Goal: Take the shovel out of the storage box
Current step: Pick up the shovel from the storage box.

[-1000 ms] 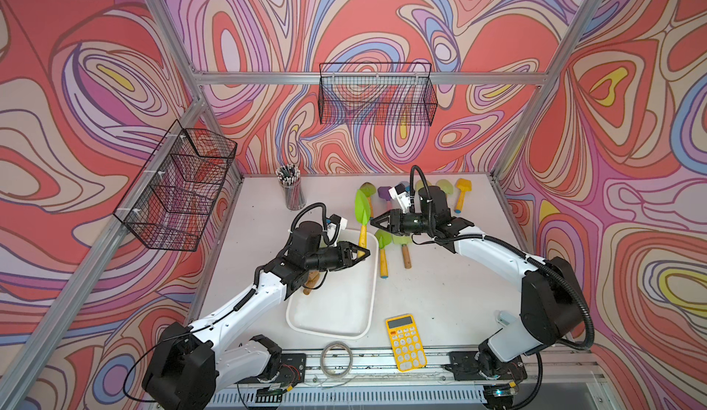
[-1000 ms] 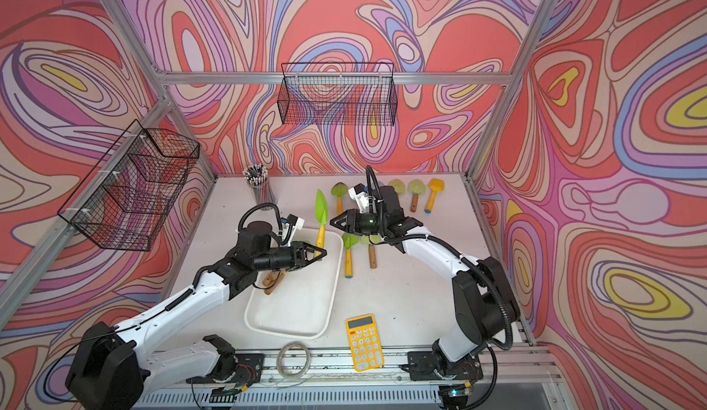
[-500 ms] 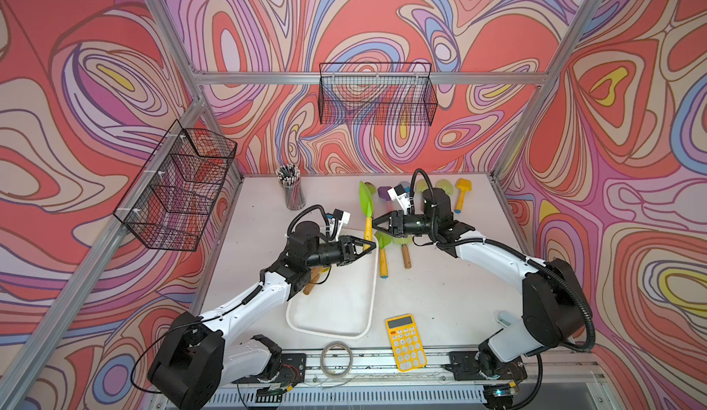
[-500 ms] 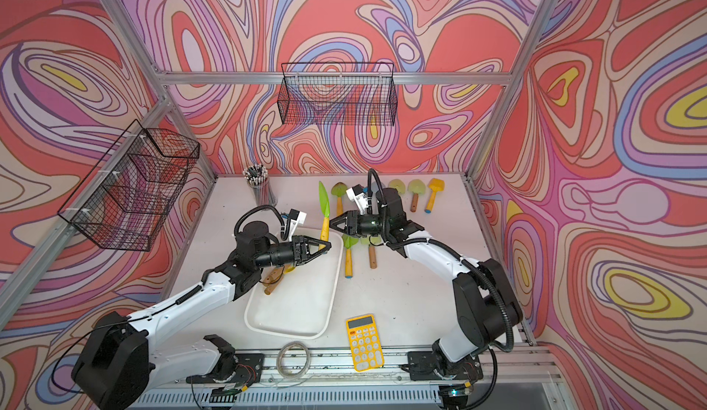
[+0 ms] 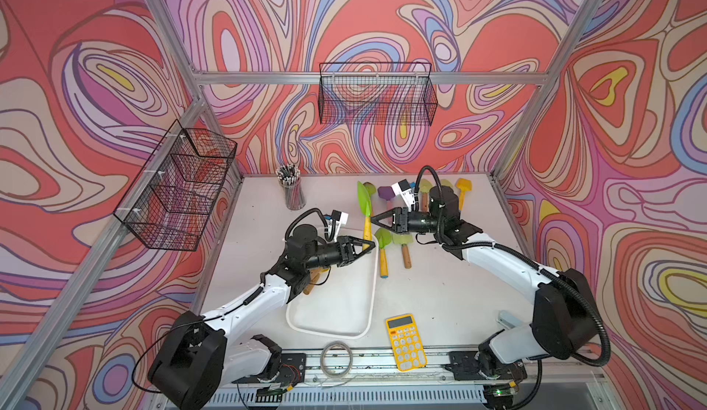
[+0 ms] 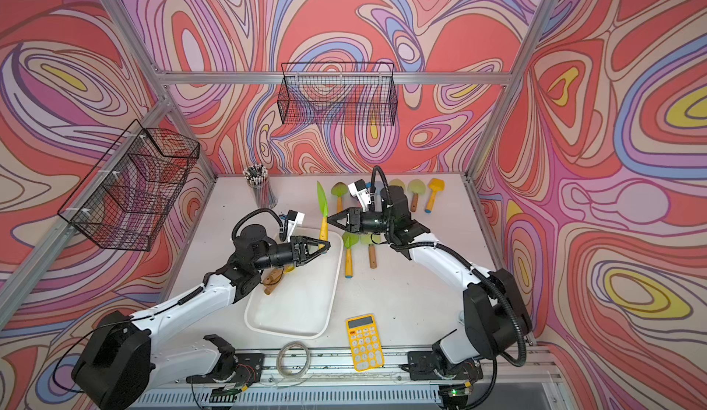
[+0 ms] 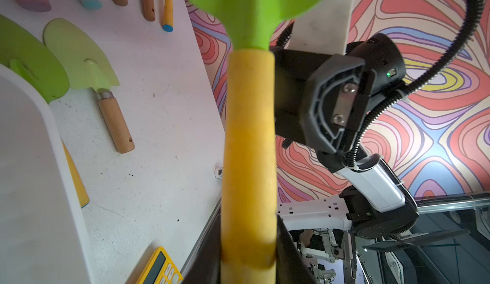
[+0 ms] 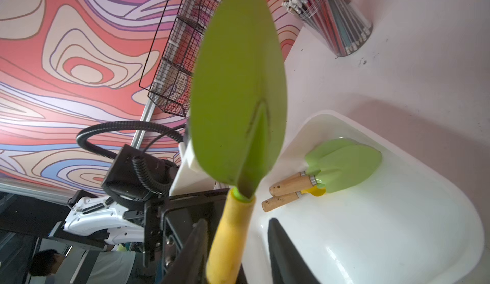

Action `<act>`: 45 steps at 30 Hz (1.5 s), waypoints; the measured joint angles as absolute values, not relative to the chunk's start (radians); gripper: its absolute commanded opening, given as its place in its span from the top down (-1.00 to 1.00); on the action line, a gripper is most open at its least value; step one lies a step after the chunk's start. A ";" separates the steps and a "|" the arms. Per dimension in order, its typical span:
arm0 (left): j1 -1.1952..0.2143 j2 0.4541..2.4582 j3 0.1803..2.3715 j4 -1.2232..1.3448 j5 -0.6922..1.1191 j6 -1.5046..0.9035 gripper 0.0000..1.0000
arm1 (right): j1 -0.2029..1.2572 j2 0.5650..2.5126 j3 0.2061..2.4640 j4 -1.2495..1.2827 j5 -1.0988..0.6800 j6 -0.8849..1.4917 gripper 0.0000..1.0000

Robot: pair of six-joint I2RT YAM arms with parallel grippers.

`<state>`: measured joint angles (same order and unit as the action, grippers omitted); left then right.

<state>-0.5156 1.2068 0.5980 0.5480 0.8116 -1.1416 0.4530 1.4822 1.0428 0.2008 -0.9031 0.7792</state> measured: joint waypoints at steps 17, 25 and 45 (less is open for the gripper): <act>-0.530 1.216 0.572 0.724 0.823 -1.232 1.00 | 0.452 1.503 1.034 0.417 -0.986 0.916 0.20; -0.571 1.261 0.572 0.778 0.820 -1.248 1.00 | 0.464 1.517 1.034 0.474 -1.018 0.956 0.21; -0.537 1.210 0.548 0.751 0.810 -1.220 1.00 | 0.433 1.507 1.035 0.322 -0.993 0.873 0.22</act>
<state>-0.5373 1.2102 0.5480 0.7506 0.8097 -1.2201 0.4332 1.5074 1.0348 0.3222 -0.9928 0.8730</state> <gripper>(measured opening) 0.273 0.392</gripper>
